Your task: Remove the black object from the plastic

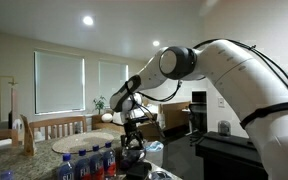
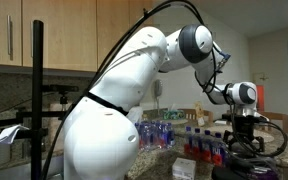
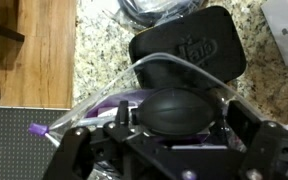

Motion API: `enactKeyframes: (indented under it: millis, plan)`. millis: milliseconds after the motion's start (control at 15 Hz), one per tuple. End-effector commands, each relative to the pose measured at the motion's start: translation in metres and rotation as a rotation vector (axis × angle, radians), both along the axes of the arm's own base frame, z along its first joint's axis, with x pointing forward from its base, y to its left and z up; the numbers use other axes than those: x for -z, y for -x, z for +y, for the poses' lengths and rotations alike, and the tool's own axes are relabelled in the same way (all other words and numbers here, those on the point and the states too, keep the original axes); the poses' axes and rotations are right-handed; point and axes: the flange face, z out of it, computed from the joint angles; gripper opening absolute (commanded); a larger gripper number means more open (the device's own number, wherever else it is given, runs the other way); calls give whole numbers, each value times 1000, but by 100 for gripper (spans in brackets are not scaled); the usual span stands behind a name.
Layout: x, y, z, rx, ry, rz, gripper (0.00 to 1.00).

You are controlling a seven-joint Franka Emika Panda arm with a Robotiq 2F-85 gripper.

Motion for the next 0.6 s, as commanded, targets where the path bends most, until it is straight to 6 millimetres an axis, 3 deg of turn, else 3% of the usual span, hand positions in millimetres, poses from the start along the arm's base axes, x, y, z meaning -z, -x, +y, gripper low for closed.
enactKeyframes:
  millis: [0,333,533]
  plan:
    - [7,0,5,-23,62,70,100]
    - [36,2,14,-49,60,157,100]
    - [37,-5,12,-29,74,109,100]
